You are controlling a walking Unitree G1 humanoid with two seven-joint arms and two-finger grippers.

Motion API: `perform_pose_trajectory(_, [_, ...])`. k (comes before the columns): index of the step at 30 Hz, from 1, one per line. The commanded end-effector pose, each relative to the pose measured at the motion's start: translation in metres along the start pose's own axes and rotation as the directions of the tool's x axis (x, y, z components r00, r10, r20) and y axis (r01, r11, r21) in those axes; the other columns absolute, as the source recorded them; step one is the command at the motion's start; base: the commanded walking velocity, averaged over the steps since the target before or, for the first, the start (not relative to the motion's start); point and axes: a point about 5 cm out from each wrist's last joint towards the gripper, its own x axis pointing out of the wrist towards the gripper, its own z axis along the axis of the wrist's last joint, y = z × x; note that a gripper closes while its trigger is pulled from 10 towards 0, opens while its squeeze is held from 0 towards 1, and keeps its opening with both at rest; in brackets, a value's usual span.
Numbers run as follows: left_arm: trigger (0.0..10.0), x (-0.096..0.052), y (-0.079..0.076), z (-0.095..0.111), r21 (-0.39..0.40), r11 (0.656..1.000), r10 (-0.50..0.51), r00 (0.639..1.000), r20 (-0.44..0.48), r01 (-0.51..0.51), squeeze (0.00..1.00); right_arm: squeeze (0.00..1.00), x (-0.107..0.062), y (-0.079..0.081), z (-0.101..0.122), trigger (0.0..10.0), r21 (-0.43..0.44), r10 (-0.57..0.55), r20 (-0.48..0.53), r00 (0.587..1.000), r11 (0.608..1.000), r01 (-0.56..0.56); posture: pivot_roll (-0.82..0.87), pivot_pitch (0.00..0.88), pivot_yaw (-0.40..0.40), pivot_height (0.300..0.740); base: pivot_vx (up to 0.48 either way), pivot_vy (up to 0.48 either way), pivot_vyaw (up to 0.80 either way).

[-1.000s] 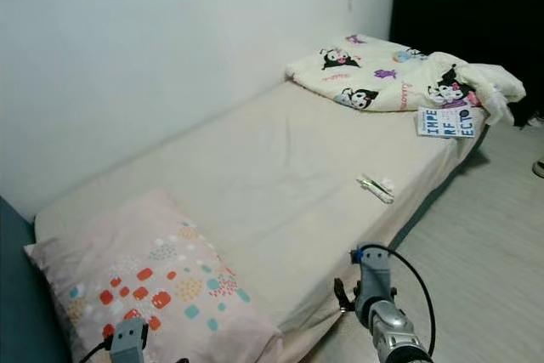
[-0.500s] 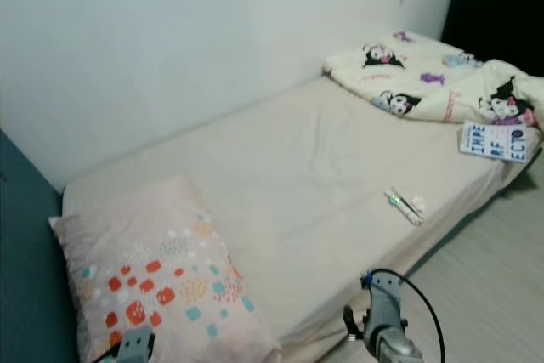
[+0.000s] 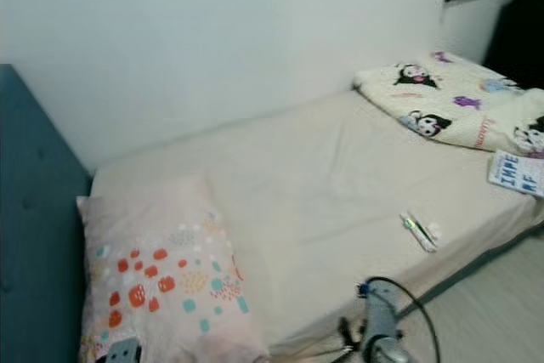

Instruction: Clean up the room

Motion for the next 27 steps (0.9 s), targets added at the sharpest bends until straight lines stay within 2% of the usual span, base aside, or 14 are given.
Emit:
perform_pose_trajectory(1, [10.0,0.0003,-0.001,-0.0012,0.004,1.0,-0.003,1.0,-0.009,0.003,0.0,0.0,-0.0015,-0.0072,-0.0022,10.0,0.026,-0.025,-0.008,1.0,0.999,0.025,-0.15,0.0,0.078,0.74,0.0,-0.469,0.0])
perform_pose_trajectory(21, [10.0,0.0004,-0.001,-0.0014,0.007,1.0,-0.002,1.0,-0.017,0.002,0.0,0.0,-0.001,-0.0058,-0.0015,10.0,0.033,-0.026,-0.01,1.0,0.999,0.027,-0.15,0.0,0.081,0.74,0.0,-0.469,0.0])
perform_pose_trajectory(27, [10.0,0.0007,-0.0009,0.0013,0.009,1.0,-0.005,1.0,-0.01,0.005,0.0,0.0,-0.0004,-0.0095,0.0075,10.0,0.013,-0.039,0.026,0.999,0.999,0.039,-0.15,0.0,0.083,0.74,0.0,-0.472,0.8])
